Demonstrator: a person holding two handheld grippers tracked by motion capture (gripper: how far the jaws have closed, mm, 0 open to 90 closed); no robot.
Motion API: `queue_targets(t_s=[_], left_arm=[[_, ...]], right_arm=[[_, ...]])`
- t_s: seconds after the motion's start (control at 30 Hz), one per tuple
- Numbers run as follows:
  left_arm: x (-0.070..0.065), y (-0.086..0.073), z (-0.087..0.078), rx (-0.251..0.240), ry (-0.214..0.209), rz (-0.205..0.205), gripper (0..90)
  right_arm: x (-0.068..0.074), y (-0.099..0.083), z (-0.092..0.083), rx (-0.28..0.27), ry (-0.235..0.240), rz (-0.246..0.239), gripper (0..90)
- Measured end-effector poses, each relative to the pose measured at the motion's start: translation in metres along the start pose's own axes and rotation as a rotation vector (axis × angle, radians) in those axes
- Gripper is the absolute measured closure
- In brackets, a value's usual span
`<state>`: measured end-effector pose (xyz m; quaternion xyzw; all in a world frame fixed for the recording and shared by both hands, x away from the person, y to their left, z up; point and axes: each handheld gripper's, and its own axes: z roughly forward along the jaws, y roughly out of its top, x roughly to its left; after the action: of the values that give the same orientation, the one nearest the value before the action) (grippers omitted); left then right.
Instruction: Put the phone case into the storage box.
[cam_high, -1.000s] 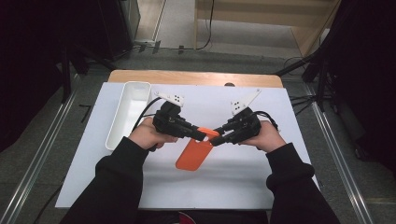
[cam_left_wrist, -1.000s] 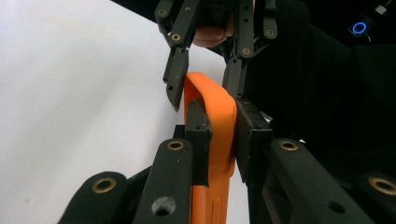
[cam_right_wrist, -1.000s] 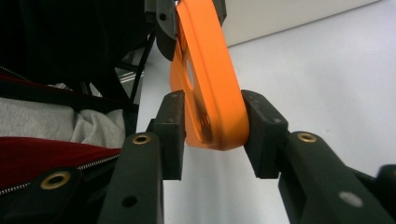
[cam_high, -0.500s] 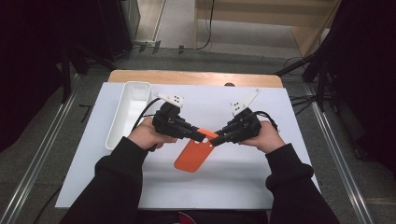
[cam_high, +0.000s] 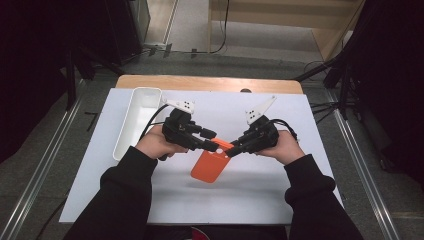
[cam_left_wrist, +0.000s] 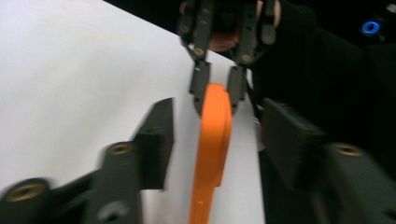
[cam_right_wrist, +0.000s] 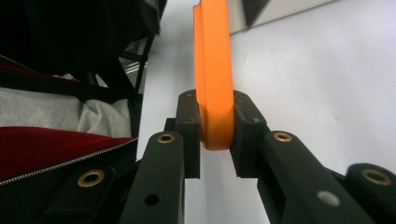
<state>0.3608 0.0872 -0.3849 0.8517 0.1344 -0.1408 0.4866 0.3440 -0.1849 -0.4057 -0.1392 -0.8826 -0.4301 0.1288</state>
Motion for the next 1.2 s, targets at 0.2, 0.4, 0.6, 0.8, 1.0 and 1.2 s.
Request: queue_targets(t_s=[0.2,0.4,0.6,0.8,1.0,1.2], left_arm=[[-0.002,0.003,-0.004,-0.015,0.110,0.026,27.7],[-0.001,0.004,-0.005,-0.042,0.186,0.010,22.9],[0.001,0.004,-0.007,-0.076,0.195,-0.023,22.2],[-0.001,0.000,-0.010,-0.117,0.252,-0.001,22.4],[-0.003,-0.002,-0.009,-0.132,0.289,-0.035,22.3],[-0.007,-0.006,-0.009,-0.150,0.317,-0.054,22.3]], right_arm=[[-0.001,-0.001,-0.003,-0.016,-0.012,0.027,74.7],[-0.001,0.000,-0.007,-0.034,-0.016,0.063,74.7],[-0.003,0.000,-0.008,-0.033,-0.028,0.128,74.7],[-0.005,0.002,-0.008,-0.017,-0.051,0.172,74.8],[-0.008,0.005,-0.009,-0.020,-0.074,0.240,74.9],[-0.010,0.008,-0.010,-0.013,-0.086,0.288,74.8]])
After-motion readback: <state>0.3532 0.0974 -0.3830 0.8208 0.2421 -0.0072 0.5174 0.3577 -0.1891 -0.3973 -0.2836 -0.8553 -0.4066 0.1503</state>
